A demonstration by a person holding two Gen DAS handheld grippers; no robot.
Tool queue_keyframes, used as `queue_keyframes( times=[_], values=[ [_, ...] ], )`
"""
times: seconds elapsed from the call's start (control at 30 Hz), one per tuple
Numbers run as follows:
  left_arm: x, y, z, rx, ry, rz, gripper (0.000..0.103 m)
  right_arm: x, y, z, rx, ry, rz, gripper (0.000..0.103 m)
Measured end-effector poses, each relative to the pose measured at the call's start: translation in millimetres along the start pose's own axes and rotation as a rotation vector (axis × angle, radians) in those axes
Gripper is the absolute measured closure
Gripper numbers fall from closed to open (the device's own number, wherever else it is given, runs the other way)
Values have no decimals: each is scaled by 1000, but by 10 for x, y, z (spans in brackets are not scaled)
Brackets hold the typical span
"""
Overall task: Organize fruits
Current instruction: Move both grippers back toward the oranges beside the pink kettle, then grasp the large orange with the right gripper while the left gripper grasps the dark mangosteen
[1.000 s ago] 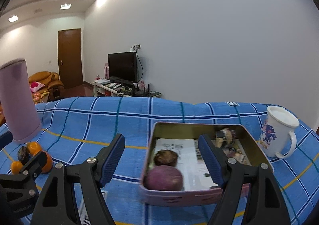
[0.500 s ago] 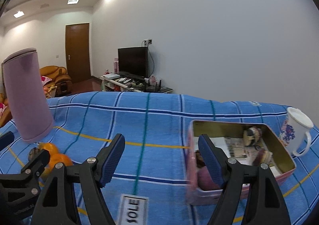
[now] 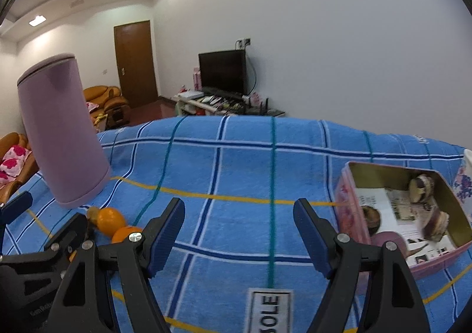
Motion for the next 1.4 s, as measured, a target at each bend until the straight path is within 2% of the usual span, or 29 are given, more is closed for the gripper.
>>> queue_keyframes(
  times=[0.2, 0.37, 0.47, 0.6, 0.7, 0.93, 1.03, 1.07, 1.3, 1.37, 1.4],
  values=[
    [83, -53, 305, -35, 1, 40, 0, 37, 33, 73, 4, -64, 30, 26],
    [243, -28, 706, -86, -9, 102, 0, 105, 89, 233, -18, -164, 88, 26],
    [258, -14, 886, -124, -18, 105, 0, 169, 145, 414, -57, -233, 145, 26],
    [246, -15, 1014, -167, 13, 99, 0, 226, 188, 661, -122, -266, 185, 27],
    [243, -18, 1008, -158, 13, 94, 0, 294, 224, 803, -146, -297, 223, 36],
    [268, -11, 893, -110, 46, 110, 0, 556, 265, 813, -56, -330, 336, 39],
    [313, 26, 806, -102, 117, 143, 0, 565, 267, 804, -52, -333, 336, 43],
    [330, 40, 756, -95, 147, 153, 0, 556, 272, 818, -60, -344, 336, 53],
    [463, 110, 450, -40, 248, 215, 0, 459, 319, 662, -18, -332, 325, 54],
    [512, 123, 396, -40, 268, 235, 2, 406, 321, 563, 3, -319, 305, 54],
    [540, 128, 375, -42, 270, 245, 7, 375, 317, 516, 10, -309, 291, 54]
  ],
)
Point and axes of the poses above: each gripper's, at about its wrist camera, not at the fingertips, and x roughly the way its jaws point, z to its left, y to its underside, the point moved 5 cm from there along x, roughly the way its jaws point, and after that the axes turned 9 degrees about z, right-handed, at the moved point
